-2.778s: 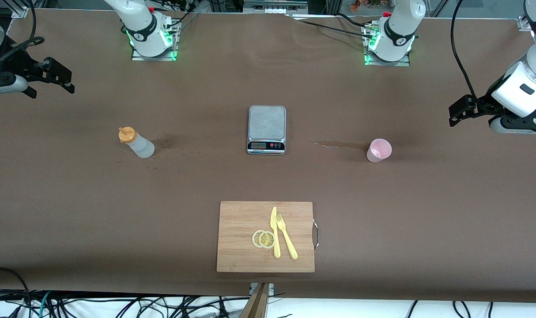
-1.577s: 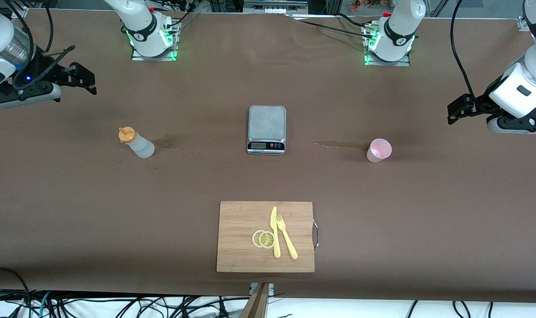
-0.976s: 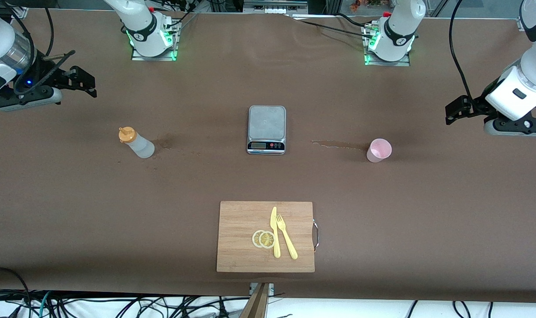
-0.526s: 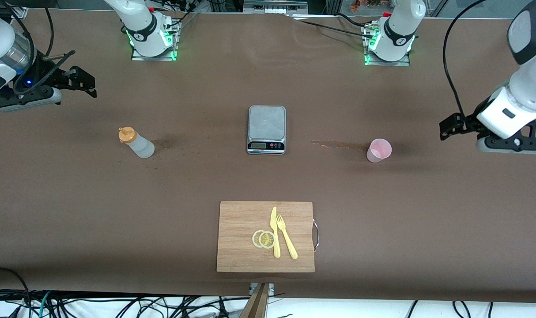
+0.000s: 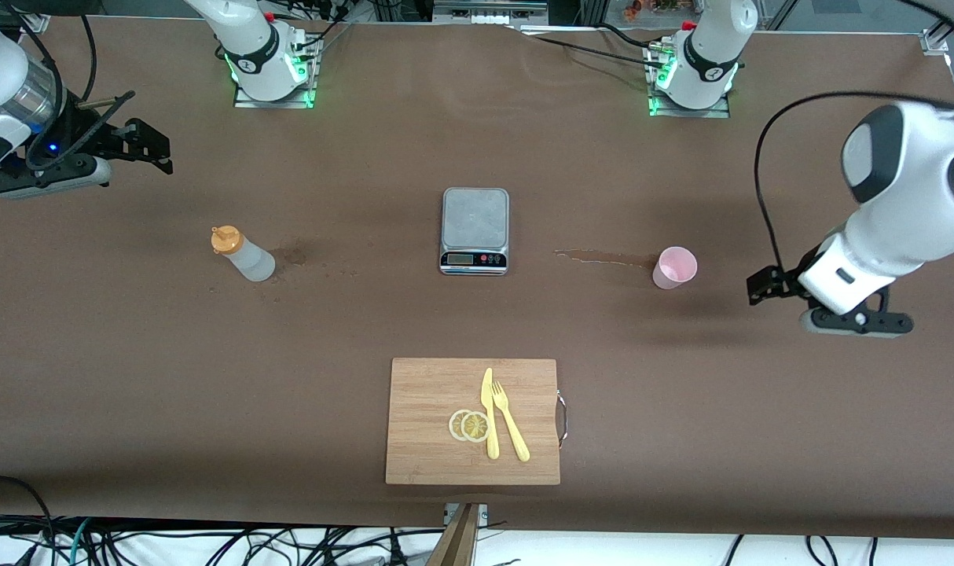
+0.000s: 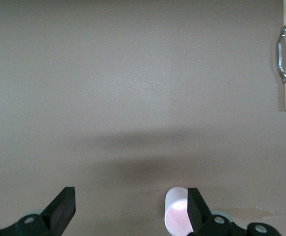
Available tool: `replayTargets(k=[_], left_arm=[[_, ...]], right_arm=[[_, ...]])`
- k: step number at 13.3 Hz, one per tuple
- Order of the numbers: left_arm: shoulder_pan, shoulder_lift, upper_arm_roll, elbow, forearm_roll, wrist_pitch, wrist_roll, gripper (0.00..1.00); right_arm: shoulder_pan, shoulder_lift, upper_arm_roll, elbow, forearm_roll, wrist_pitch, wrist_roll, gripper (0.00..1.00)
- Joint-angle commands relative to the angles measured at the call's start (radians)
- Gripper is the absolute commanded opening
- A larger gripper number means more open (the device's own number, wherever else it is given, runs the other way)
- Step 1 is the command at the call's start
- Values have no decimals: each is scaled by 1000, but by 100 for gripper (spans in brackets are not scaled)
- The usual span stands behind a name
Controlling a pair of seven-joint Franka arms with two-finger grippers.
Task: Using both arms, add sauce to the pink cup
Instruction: 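Lower the left gripper onto the pink cup and grasp it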
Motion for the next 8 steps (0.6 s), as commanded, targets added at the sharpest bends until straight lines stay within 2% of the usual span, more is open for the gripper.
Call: replayTargets(k=[1, 2, 5, 8], left_arm=[[-12, 64, 1, -6, -15, 71, 21, 100], [-14, 84, 1, -11, -15, 84, 25, 100], [-17, 28, -35, -193, -18, 68, 77, 100], [17, 11, -35, -314, -18, 65, 221, 100]], right_arm=[[-4, -18, 1, -16, -8, 10, 6, 100], [-4, -18, 1, -19, -8, 11, 8, 100], [-4, -18, 1, -22, -9, 17, 6, 100], [-4, -19, 1, -30, -9, 23, 6, 100]])
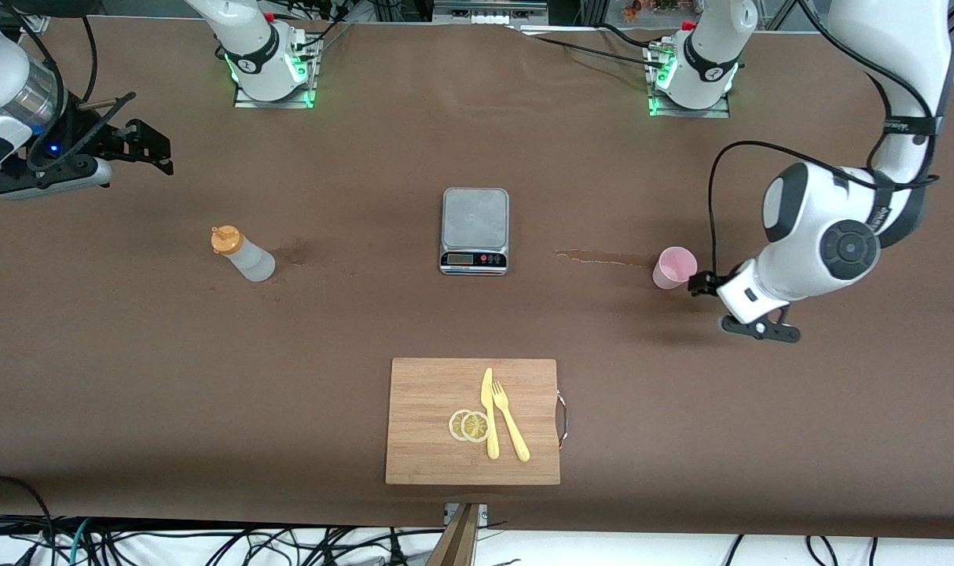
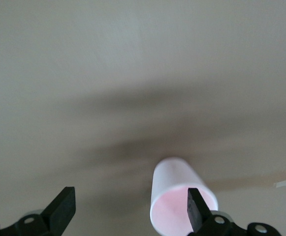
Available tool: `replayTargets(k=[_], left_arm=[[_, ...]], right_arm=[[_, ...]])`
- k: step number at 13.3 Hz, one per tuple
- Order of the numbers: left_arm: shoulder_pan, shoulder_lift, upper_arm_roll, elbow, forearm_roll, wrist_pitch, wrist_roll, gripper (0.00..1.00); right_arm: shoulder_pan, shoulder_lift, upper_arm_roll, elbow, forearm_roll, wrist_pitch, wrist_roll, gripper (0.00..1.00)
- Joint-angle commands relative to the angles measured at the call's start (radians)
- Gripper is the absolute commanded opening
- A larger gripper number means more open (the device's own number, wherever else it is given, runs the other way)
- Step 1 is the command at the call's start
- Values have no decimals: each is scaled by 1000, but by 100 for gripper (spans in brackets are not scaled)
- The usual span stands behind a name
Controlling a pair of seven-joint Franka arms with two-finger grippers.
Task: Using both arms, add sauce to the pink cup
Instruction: 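Lower the left gripper onto the pink cup and grasp it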
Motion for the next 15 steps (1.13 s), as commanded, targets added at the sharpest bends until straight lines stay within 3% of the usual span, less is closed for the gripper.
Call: replayTargets(k=[1, 9, 10, 11, 12, 13, 14, 15], left_arm=[[43, -78, 2, -129, -18, 2, 139, 100], [32, -36, -21, -185, -72, 140, 157, 99], [31, -33, -21, -185, -72, 142, 157, 91], [31, -35, -21, -194, -72, 142, 157, 70], [31, -36, -21, -203, -72, 140, 157, 38], [31, -35, -21, -205, -72, 140, 157, 17], [29, -32, -21, -206, -72, 140, 156, 0], [25, -27, -21, -206, -72, 140, 156, 0]], right_arm=[[-3, -19, 1, -22, -9, 17, 6, 100], [-3, -24, 1, -28, -9, 20, 6, 100], [-3, -24, 1, -28, -9, 20, 6, 100], [-3, -24, 1, -28, -9, 20, 5, 100], [-3, -24, 1, -28, -9, 20, 5, 100], [-3, -24, 1, -30, -9, 20, 5, 100], [-3, -24, 1, -30, -9, 20, 5, 100], [-3, -24, 1, -30, -9, 20, 5, 100]])
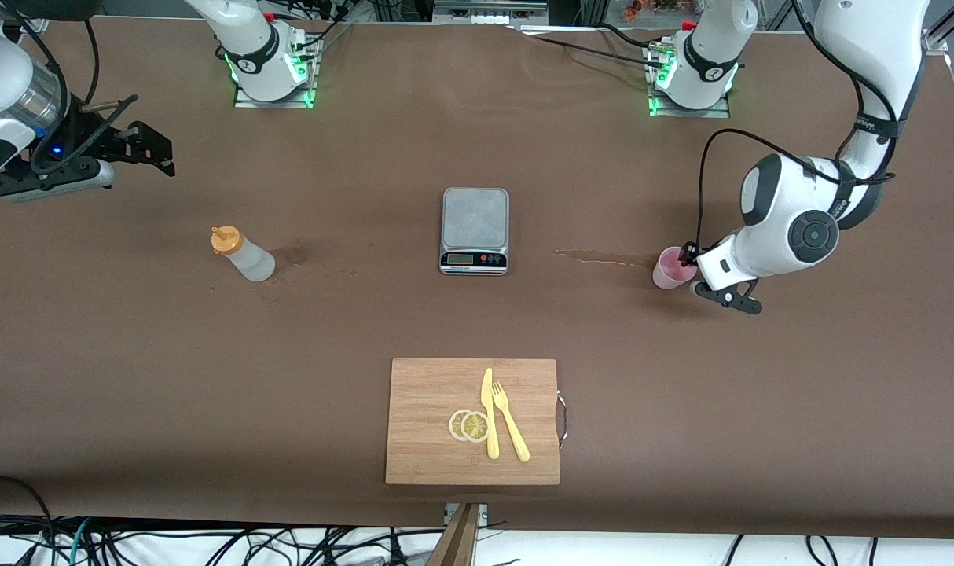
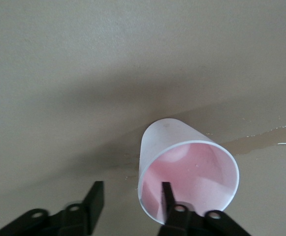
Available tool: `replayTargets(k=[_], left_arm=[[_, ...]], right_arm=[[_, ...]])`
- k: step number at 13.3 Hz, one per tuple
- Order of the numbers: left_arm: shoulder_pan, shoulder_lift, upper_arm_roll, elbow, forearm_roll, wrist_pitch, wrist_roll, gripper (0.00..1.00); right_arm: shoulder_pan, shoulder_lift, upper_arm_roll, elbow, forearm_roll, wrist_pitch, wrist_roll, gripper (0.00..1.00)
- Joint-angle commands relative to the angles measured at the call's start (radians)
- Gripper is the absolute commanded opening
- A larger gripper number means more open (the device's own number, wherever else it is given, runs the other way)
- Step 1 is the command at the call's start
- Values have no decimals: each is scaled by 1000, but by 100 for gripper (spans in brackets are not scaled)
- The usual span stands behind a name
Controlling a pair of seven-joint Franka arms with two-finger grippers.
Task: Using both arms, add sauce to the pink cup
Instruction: 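Lower the left gripper onto the pink cup and grasp it, then carry the pink cup with the left gripper onto the scale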
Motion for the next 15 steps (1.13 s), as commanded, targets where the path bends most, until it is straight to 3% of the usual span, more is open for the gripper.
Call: replayTargets(k=[1, 5, 8, 12, 15], left_arm=[[-9, -3, 0, -11, -27, 16, 32, 0], [-6, -47, -70, 27, -16, -6, 26, 0], [-7, -70, -162, 157, -28, -171, -6, 0], [-35, -34, -410, 206, -29, -150, -509, 0], [-177, 38, -431, 281, -29, -103, -773, 0]], right_arm=[[-3, -23, 1, -22, -9, 14, 5, 100], [-3, -23, 1, -28, -9, 15, 5, 100], [-3, -25, 1, -28, -9, 17, 3, 100], [-3, -25, 1, -28, -8, 15, -14, 100], [-3, -29, 1, -28, 3, 6, -87, 100]])
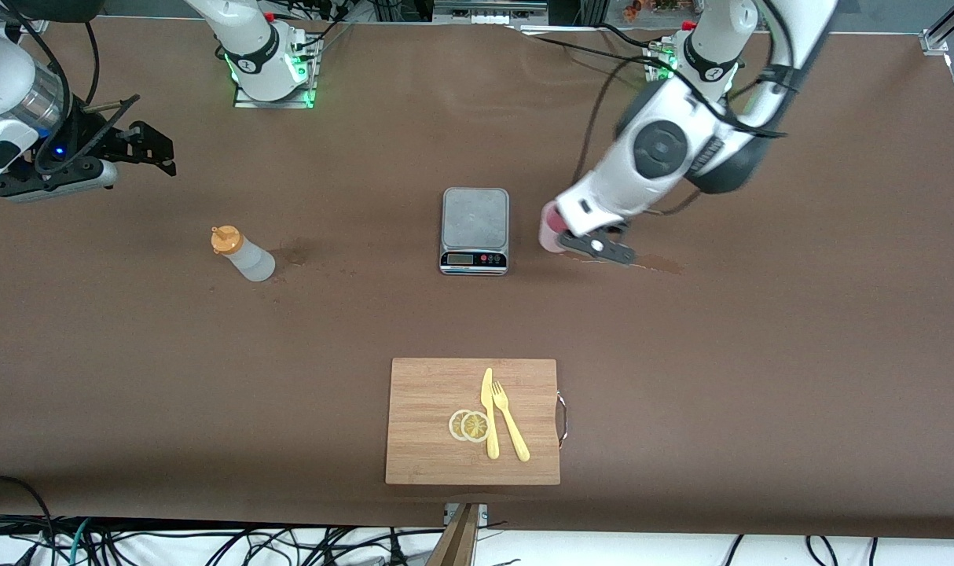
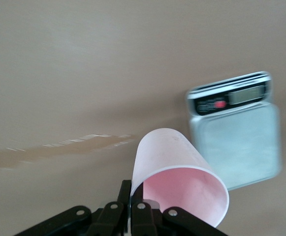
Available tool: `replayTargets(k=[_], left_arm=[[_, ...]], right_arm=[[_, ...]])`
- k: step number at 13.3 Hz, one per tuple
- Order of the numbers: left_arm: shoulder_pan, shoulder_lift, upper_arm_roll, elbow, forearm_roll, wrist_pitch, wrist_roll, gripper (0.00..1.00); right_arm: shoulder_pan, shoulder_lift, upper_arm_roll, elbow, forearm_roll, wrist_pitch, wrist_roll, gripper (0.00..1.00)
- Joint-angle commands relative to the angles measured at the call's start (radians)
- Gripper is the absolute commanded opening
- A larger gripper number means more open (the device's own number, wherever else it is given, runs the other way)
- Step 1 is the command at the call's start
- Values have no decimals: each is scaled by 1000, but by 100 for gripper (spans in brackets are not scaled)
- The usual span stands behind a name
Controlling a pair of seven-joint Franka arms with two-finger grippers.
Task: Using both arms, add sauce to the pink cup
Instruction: 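Carry the pink cup with the left gripper onto the scale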
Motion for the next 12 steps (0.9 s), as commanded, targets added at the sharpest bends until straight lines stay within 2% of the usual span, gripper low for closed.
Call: replayTargets(k=[1, 4, 11, 12], left_arm=[[-104, 103, 5, 84, -15, 52, -201, 0], [-159, 146, 1, 83, -9, 120, -306, 0], [-178, 220, 2, 71, -4, 154, -302, 0], [-176, 224, 2, 71, -4, 154, -296, 33]], right_arm=[[-4, -32, 1, -24, 6, 5, -47, 100], [-5, -35, 1, -30, 8, 7, -49, 100], [-39, -33, -2, -38, 26, 7, -192, 100], [-42, -33, -4, -38, 28, 7, -207, 100]])
